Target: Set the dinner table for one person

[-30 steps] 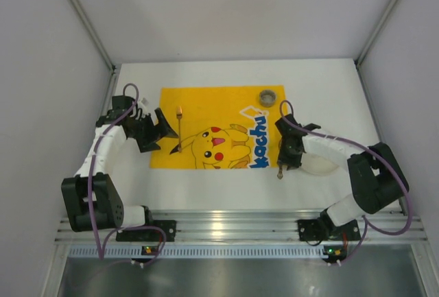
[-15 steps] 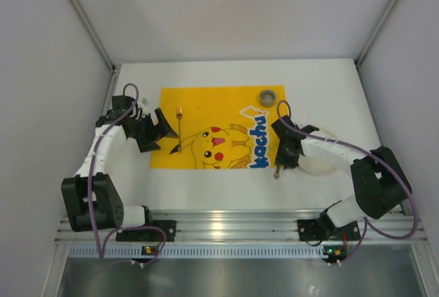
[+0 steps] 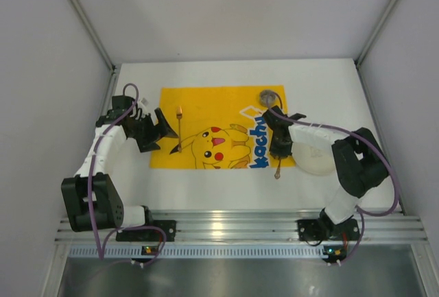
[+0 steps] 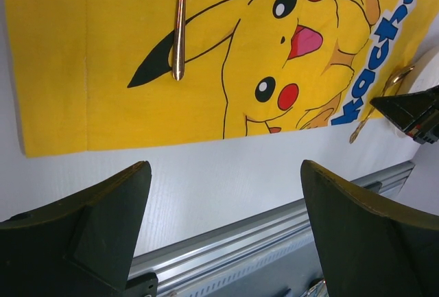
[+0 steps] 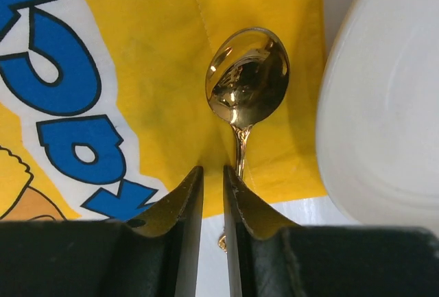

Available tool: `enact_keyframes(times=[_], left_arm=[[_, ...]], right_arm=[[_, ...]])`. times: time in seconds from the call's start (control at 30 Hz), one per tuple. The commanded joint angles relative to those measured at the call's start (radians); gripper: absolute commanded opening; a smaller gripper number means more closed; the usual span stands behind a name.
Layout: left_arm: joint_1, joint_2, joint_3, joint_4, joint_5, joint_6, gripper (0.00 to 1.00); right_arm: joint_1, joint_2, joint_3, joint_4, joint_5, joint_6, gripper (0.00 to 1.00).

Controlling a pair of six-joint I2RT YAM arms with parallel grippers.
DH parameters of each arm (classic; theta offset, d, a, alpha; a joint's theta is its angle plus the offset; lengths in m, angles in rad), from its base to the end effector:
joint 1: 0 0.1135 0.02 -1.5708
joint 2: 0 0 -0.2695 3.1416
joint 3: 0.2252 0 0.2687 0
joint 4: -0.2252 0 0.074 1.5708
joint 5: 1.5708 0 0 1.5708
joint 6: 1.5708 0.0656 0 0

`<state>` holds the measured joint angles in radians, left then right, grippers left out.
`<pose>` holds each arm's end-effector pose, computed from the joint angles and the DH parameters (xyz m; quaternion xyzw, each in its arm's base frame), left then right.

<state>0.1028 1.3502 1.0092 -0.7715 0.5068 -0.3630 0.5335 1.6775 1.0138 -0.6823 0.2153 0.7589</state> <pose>0.2878 -0.0023 0.2276 -0.1622 0.9305 -0.2706 0.1864 0.2850 0.1521 0.1328 0.1231 0.9803 -0.0181 0.1533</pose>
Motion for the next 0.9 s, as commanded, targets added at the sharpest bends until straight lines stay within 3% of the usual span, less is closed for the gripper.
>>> enact_keyframes(times=[0.0,0.3,0.87], left_arm=[[-0.003,-0.013,0.003,-0.009,-0.005,0.018,0.95],[-0.003,0.007,0.003,0.006,-0.010,0.009,0.95],[-0.002,0.049,0.031,0.008,-0.027,0.006,0.95]], right_arm=[[-0.009,-0.010,0.052,-0.017,0.038,-0.018,0.18],[-0.023,-0.087,0.086,-0.068,0.048,-0.030,0.23],[-0.066,-0.006,0.057,-0.040,0.039,-0.076,0.23]])
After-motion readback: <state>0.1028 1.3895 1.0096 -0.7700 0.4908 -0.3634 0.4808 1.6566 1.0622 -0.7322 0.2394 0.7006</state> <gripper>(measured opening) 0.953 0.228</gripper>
